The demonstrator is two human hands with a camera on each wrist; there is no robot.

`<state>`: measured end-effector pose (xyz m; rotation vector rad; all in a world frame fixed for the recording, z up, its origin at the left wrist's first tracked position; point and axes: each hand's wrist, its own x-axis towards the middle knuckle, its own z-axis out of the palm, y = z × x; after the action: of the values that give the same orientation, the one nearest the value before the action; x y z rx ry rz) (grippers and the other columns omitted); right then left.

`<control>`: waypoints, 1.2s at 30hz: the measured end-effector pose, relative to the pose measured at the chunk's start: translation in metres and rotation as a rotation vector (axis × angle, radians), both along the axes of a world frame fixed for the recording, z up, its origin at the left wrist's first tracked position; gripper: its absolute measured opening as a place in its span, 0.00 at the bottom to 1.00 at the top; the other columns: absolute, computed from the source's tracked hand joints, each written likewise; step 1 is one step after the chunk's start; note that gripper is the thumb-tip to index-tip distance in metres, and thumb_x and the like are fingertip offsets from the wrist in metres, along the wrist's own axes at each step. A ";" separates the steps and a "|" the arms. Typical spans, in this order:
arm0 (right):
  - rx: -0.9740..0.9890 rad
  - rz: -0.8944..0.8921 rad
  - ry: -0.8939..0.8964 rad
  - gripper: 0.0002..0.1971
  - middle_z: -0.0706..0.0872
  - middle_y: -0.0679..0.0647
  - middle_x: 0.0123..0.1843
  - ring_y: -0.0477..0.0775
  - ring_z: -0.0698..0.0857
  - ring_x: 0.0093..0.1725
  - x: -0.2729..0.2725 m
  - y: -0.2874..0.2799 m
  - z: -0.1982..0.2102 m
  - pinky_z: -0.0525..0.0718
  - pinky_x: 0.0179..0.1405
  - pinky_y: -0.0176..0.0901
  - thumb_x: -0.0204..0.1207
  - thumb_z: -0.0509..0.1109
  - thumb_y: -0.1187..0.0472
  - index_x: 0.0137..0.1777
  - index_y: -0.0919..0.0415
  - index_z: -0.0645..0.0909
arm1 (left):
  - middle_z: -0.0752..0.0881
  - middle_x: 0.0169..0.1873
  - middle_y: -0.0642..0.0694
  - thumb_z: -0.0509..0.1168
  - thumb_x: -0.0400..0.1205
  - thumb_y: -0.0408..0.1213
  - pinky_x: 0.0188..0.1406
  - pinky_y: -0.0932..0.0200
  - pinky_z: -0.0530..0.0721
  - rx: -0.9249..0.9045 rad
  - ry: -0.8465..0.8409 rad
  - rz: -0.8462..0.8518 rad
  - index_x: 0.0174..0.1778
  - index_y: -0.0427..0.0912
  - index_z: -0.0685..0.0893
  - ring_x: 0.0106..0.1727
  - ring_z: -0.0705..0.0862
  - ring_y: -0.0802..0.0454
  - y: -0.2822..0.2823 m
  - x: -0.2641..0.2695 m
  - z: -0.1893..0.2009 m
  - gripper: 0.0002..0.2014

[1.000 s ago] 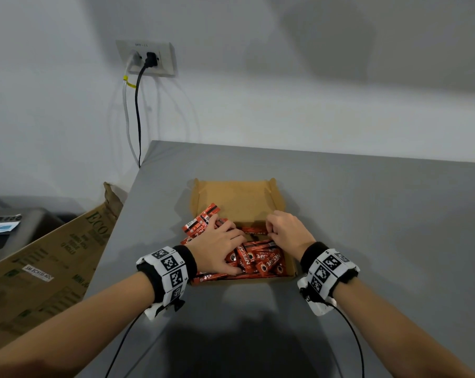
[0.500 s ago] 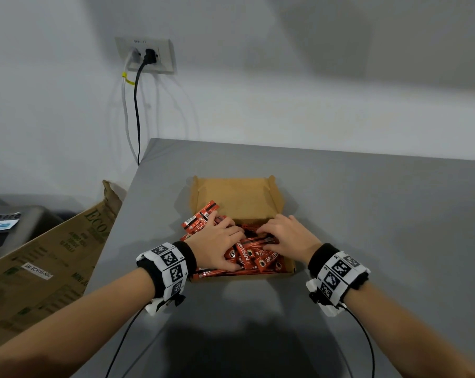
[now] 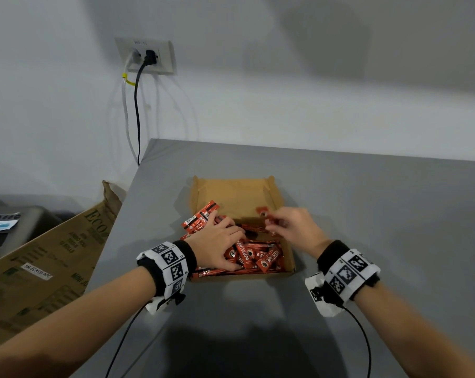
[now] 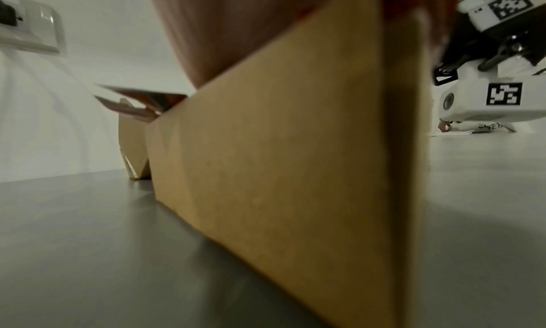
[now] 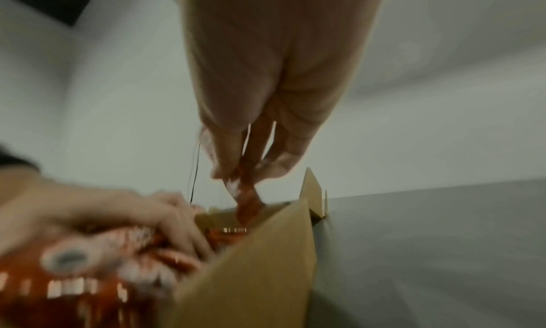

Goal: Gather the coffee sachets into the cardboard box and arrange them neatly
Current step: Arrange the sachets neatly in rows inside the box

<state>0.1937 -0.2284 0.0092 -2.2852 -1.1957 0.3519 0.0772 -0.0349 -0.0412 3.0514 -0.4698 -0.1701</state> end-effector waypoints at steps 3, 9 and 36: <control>0.209 -0.187 0.296 0.22 0.89 0.52 0.39 0.39 0.84 0.28 -0.001 0.000 0.008 0.85 0.35 0.30 0.70 0.76 0.65 0.64 0.62 0.80 | 0.75 0.70 0.53 0.47 0.68 0.70 0.75 0.36 0.43 -0.002 0.005 0.007 0.70 0.48 0.72 0.70 0.68 0.52 0.000 0.000 0.000 0.40; 0.202 -0.193 0.409 0.22 0.87 0.49 0.38 0.41 0.86 0.26 -0.004 0.004 -0.003 0.83 0.31 0.30 0.74 0.72 0.66 0.68 0.65 0.74 | 0.75 0.70 0.52 0.47 0.68 0.70 0.75 0.35 0.44 -0.007 0.016 -0.001 0.70 0.46 0.73 0.69 0.68 0.51 0.000 0.000 0.002 0.41; 0.016 -0.263 -0.159 0.07 0.87 0.45 0.37 0.50 0.81 0.43 -0.017 0.021 -0.037 0.77 0.53 0.51 0.68 0.78 0.56 0.35 0.55 0.84 | 0.77 0.67 0.47 0.48 0.68 0.70 0.73 0.32 0.51 0.002 -0.028 0.002 0.67 0.45 0.75 0.68 0.70 0.49 0.000 0.000 -0.001 0.40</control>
<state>0.1768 -0.2070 -0.0274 -2.4551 -0.9489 0.0641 0.0774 -0.0349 -0.0420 3.0596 -0.4685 -0.1279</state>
